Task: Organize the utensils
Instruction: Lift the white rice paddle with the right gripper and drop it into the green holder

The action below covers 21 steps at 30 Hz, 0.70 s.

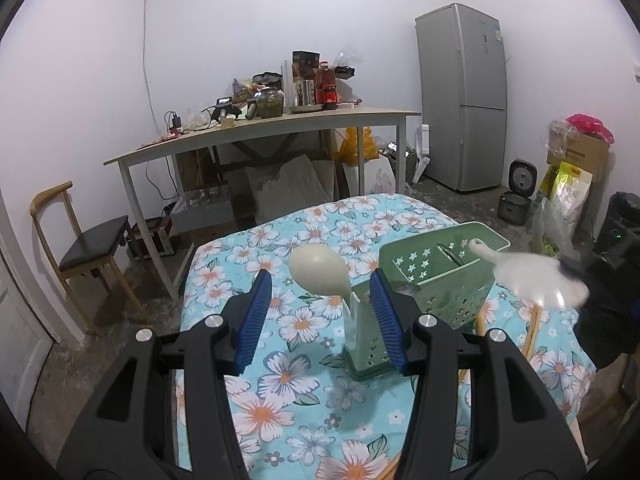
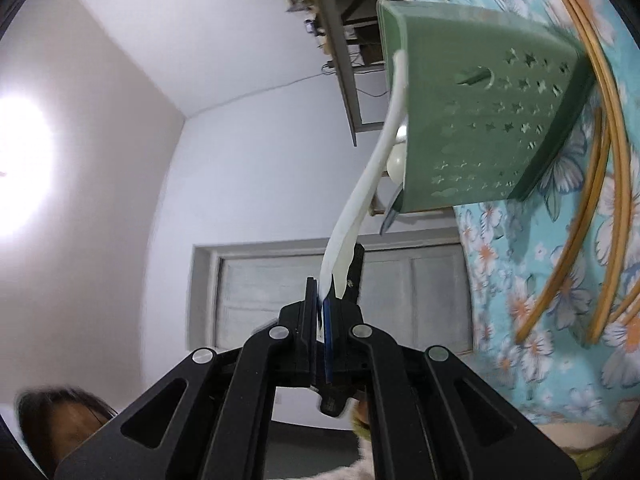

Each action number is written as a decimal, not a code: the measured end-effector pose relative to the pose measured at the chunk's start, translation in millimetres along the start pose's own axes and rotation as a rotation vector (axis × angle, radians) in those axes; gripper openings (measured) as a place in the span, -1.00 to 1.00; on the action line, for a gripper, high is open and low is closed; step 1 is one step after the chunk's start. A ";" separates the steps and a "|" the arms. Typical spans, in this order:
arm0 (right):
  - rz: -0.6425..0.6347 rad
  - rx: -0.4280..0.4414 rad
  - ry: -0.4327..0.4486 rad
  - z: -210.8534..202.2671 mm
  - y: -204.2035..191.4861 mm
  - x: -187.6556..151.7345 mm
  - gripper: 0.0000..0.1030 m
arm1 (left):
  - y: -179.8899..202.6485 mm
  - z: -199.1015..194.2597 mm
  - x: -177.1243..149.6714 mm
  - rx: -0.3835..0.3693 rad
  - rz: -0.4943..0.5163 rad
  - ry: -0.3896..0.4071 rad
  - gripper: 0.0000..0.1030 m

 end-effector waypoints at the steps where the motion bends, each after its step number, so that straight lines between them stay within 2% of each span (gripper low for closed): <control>1: 0.038 0.014 0.001 1.9 2.5 3.9 -0.93 | -0.4 -1.6 -0.9 0.000 0.000 -0.001 -0.06; 5: 0.150 0.066 0.020 12.2 6.3 19.6 -0.91 | -1.8 1.6 -3.3 -0.001 0.000 -0.010 -0.05; 13: 0.190 0.101 0.108 16.0 -16.2 52.5 -0.78 | -4.6 5.9 -7.4 -0.001 -0.009 -0.025 -0.05; 15: 0.204 0.098 0.136 17.4 -17.2 63.1 -0.68 | -4.4 5.5 -8.6 -0.002 -0.012 -0.027 -0.05; 17: 0.203 0.083 0.168 14.4 -18.6 71.1 -0.26 | -4.4 5.5 -8.9 -0.002 -0.010 -0.026 -0.03; 18: 0.196 0.071 0.190 11.1 -20.8 75.8 -0.16 | -4.8 5.3 -9.5 0.000 -0.009 -0.025 0.00; 21: 0.191 0.067 0.213 8.5 -22.1 80.7 -0.11 | -7.0 5.4 -12.5 0.006 -0.009 -0.025 0.02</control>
Point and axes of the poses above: each gripper's, at about its wrist camera, not at the fingertips, and z roughly the way its jaws point, y to its right, x to its top, the point moved 4 cm from there along z, roughly the way its jaws point, and after that the axes turned 4 degrees about y, right-handed, at the moved point
